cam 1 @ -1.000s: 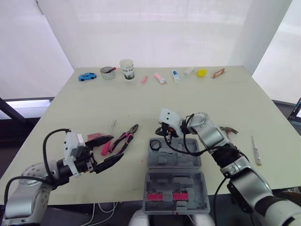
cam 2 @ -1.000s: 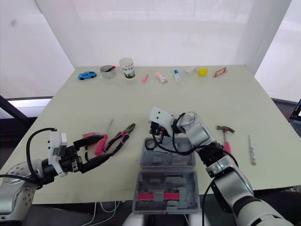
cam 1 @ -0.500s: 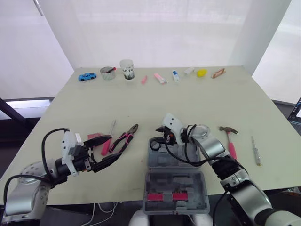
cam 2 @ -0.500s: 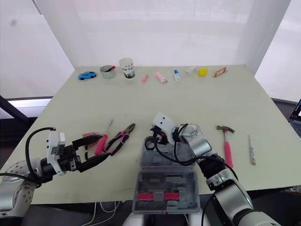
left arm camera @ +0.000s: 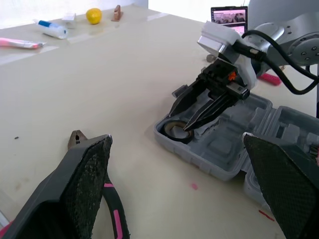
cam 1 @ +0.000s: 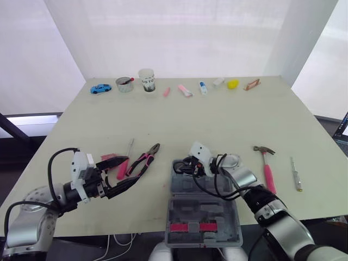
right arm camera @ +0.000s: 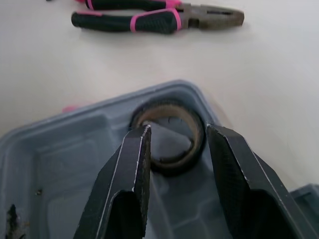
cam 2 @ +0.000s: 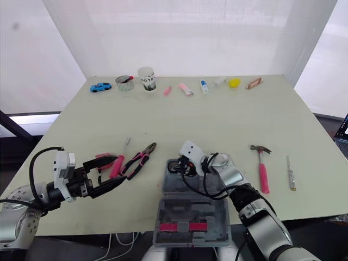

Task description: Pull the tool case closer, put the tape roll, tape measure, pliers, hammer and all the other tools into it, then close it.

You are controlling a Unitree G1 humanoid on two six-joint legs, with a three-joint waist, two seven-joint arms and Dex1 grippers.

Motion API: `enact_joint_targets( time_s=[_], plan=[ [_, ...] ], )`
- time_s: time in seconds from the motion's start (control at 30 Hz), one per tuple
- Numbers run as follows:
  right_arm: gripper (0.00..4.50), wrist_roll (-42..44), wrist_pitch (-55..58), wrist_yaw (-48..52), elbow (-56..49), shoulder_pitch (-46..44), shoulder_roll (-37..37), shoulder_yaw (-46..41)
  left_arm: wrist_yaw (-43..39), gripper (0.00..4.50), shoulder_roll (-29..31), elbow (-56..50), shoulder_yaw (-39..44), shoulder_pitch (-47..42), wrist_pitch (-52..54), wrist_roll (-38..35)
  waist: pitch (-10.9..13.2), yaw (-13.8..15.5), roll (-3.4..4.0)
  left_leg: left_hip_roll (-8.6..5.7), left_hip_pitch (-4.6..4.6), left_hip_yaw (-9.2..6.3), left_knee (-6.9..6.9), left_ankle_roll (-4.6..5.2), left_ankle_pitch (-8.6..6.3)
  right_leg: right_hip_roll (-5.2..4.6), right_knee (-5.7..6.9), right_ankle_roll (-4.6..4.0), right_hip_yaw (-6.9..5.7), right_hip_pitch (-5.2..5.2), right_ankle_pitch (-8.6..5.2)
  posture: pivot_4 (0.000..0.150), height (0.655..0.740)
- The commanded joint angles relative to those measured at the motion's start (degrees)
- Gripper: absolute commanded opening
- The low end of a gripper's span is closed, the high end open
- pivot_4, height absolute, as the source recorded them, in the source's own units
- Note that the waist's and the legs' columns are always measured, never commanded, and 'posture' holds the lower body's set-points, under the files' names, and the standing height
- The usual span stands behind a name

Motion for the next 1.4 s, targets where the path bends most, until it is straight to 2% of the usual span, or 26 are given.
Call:
enact_joint_targets(
  time_s=[0.03, 0.3, 0.5, 0.77, 0.9, 1.03, 1.2, 1.37, 1.4],
  plan=[
    [1.82, -0.81, -0.01, -1.17, 1.12, 0.04, 0.42, 0.48, -0.61, 4.50, 0.73, 0.30, 0.73, -0.69, -1.04, 0.06, -0.01, -0.01, -0.01, 0.00, 0.01, 0.01, 0.00, 0.00, 0.00, 0.00, 0.00, 0.00, 0.00, 0.00, 0.00, 0.150, 0.7400],
    [1.82, 0.21, 0.43, -1.39, -0.69, 1.48, 0.77, 0.12, -1.16, 4.50, 0.63, 1.71, 0.10, -2.07, -1.39, 0.76, -0.03, -0.01, -0.04, 0.00, 0.10, 0.00, 0.00, -0.02, 0.02, 0.01, 0.04, 0.00, 0.02, 0.07, 0.00, 0.150, 0.7400],
    [1.82, 7.20, -0.98, -0.13, -13.18, 4.63, 0.76, -4.85, -0.61, 4.50, -0.07, 2.10, 0.44, -2.33, -1.56, 0.42, -0.02, 0.01, -0.03, 0.01, 0.01, -0.04, 0.00, -0.02, 0.01, 0.00, 0.00, 0.00, 0.01, 0.02, 0.00, 0.150, 0.7400],
    [1.82, 11.66, -1.30, -3.10, -28.98, 14.13, -4.24, -10.31, 2.45, 4.50, -1.19, 1.58, 2.88, 0.94, -1.56, 0.17, -0.02, 0.14, -0.05, 0.01, 0.01, -0.08, -0.02, -0.01, 0.01, -0.02, -0.02, 0.01, 0.02, 0.02, 0.00, 0.150, 0.7400],
    [1.82, 16.66, -1.62, -4.89, -37.86, 25.35, -10.88, -21.10, 6.87, 4.50, -3.71, 2.88, 6.81, 3.94, -3.40, 0.57, -0.02, 0.66, -0.05, 0.00, -0.02, -0.07, -0.04, -0.01, 0.01, -0.04, -0.08, 0.00, -0.01, 0.03, 0.00, 0.150, 0.7400],
    [1.82, 18.54, -2.74, -5.83, -39.93, 31.97, -15.31, -26.51, 8.63, 4.50, -4.59, 4.76, 8.97, 5.63, -4.65, 0.89, -0.02, 1.14, -0.10, -0.04, 0.00, 0.04, -0.04, -0.01, 0.01, -0.09, -0.17, 0.02, 0.02, 0.07, 0.00, 0.150, 0.7400],
    [1.82, 21.96, -4.68, -7.38, -40.45, 38.46, -17.57, -33.87, 10.46, 4.50, -5.34, 6.56, 10.55, 6.96, -5.54, 0.79, -0.02, 1.35, -0.10, 0.12, 0.22, 0.07, -0.03, -0.04, 0.05, 0.12, -0.07, -0.16, 0.09, 0.12, -0.04, 0.150, 0.7400],
    [1.82, 26.11, -8.79, -9.85, -40.21, 49.50, -17.50, -45.24, 14.98, 4.50, -7.55, 10.09, 12.76, 8.48, -7.84, 2.18, -0.04, 1.81, -0.14, 0.09, 0.38, 0.12, -0.04, -0.04, 0.04, 0.08, -0.22, -0.25, 0.13, 0.42, -0.11, 0.150, 0.7400],
    [2.34, 26.79, -9.22, -10.07, -40.19, 50.51, -17.26, -46.17, 15.55, 4.50, -7.86, 10.23, 13.16, 8.69, -7.55, 1.86, -0.05, 1.77, -0.16, 0.10, 0.36, 0.13, -0.05, -0.04, 0.03, 0.07, -0.29, -0.25, 0.13, 0.42, -0.12, 0.150, 0.7400]
  ],
)
